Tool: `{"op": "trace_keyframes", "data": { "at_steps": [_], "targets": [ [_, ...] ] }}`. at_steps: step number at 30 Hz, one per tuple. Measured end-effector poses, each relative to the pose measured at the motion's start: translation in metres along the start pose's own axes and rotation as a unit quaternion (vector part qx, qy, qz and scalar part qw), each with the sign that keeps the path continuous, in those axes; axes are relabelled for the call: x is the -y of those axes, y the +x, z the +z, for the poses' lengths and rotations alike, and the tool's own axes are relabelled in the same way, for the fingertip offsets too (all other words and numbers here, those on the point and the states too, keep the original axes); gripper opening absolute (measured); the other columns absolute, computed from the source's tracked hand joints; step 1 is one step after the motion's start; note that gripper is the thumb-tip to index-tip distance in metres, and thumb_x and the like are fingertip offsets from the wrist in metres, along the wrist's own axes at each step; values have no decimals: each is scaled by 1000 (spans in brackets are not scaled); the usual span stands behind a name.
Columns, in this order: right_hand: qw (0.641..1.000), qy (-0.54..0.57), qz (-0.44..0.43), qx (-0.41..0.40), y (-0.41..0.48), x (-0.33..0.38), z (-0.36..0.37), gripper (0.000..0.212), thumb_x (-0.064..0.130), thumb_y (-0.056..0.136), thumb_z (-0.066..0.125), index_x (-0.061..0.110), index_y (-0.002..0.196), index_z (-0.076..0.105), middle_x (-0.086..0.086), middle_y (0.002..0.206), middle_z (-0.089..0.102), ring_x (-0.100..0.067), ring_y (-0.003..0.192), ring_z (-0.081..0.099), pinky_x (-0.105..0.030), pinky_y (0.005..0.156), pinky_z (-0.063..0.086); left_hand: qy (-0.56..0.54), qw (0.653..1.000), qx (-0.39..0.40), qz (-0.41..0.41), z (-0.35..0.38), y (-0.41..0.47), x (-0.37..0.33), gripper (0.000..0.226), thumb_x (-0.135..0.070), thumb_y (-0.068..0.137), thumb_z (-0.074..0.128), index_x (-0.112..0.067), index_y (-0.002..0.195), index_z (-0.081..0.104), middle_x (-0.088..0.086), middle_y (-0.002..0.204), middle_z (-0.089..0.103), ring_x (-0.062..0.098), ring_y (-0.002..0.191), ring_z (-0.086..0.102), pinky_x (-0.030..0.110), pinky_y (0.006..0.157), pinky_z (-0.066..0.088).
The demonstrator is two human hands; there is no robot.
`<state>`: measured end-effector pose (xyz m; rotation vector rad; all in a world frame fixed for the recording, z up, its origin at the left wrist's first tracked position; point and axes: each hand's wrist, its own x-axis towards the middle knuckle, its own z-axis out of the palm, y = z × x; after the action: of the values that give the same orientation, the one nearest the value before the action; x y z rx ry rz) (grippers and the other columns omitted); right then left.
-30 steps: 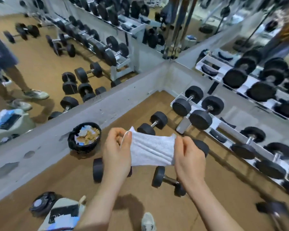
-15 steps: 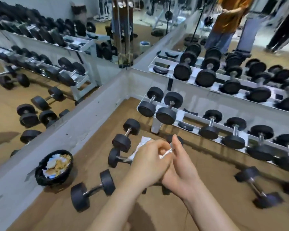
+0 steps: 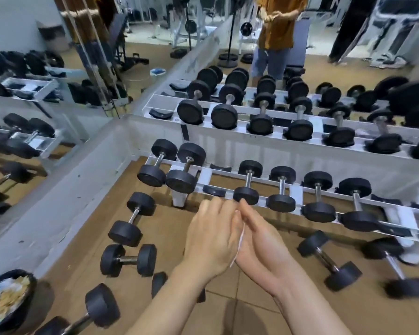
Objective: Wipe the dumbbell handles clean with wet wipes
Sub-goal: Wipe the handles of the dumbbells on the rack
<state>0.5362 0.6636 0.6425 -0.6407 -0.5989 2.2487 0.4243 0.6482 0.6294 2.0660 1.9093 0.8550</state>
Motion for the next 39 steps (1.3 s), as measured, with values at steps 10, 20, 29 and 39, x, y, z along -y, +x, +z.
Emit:
{"op": "trace_keyframes", "data": {
  "at_steps": [10,20,29,39],
  "targets": [
    [922,-380,20,-71,93,115,-62,38,37,94,53,3,104,68,-11,93,73,-21,91,69,-35,82,55,-260,965,38,-22,82,132,29,22,-13,97,40,-24,81,50,-6,73,56,16,69,54,42,61,46],
    [804,-588,29,-83,240,272,-81,13,23,78,79,11,81,75,-9,79,73,-19,72,64,-39,76,49,-310,946,52,-83,80,314,57,21,-26,100,50,-29,82,61,-11,74,61,5,71,55,26,64,42],
    [904,-418,-2,-87,362,351,-115,26,16,98,53,1,93,74,-12,79,73,-16,66,64,-24,60,51,-413,883,-60,-214,96,429,110,15,-16,89,68,-20,75,68,3,85,68,10,78,60,17,71,47],
    [845,-515,-55,-133,503,433,-146,49,41,98,49,7,63,49,-8,61,49,-13,51,45,-24,53,32,-454,831,-148,-285,134,540,126,17,-17,93,63,-24,85,50,2,68,50,18,64,40,34,62,30]
  ]
}}
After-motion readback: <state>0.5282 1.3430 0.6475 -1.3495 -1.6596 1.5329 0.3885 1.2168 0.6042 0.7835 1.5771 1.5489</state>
